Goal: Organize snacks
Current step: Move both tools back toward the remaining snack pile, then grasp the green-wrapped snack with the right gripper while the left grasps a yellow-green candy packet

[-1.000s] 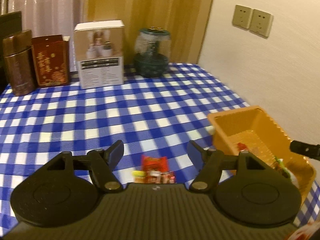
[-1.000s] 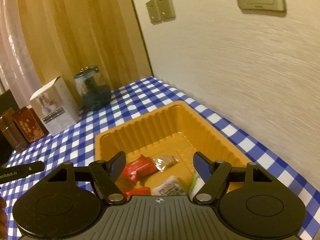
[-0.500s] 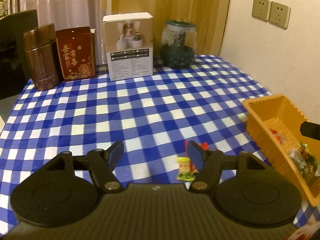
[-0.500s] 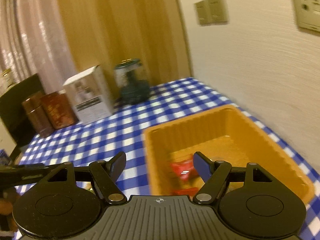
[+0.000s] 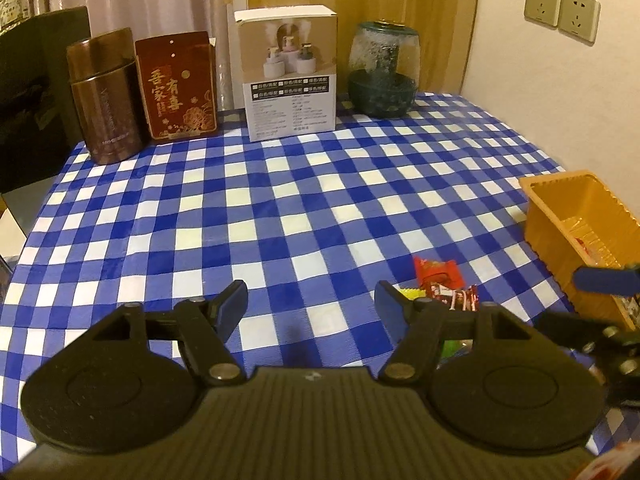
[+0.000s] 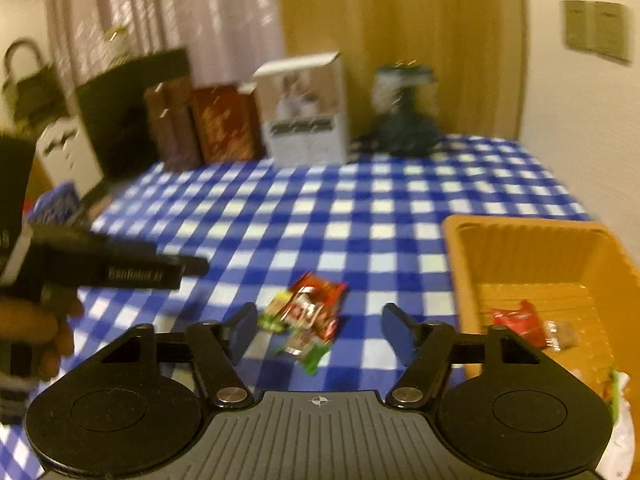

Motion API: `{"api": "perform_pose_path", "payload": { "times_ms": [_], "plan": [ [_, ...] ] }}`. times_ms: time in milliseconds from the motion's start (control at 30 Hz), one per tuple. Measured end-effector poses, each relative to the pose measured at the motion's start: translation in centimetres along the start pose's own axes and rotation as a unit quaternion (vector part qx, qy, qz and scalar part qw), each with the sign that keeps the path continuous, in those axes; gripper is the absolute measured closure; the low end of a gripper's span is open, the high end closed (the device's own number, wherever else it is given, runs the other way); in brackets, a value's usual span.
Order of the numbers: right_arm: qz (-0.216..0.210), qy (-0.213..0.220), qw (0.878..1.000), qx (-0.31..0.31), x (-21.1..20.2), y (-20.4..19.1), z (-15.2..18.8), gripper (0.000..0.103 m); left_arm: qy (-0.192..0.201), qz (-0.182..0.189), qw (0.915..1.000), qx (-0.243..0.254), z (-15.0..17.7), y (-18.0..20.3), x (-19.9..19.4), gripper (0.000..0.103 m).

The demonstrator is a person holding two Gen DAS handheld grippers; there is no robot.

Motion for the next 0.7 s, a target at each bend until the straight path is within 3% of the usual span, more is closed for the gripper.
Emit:
{"api": "perform_pose_path", "payload": {
  "times_ms": [367,700],
  "plan": [
    [-0.015,-0.057,0.997,-0.05,4.6,-0.5,1.8,0.059,-0.011,0.017,0.9997,0.013,0.3,1.0,0.7,0.036],
    [-0.034,-0.058,0.993,-0.092,6.4,-1.6,2.2,0.06,-0.014,0.029,0.9994,0.013,0.4,1.4,0.9,0.036]
  ]
}}
Point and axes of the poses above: each gripper's, at about its wrist camera, not at the fingertips, and x roughly the way its jaws point, y to its right, z to its underside, the point moved 6 cm from there along x, roughly the way its jaws point, and after that the axes turned 5 degrees about z, right-handed, at the moved point
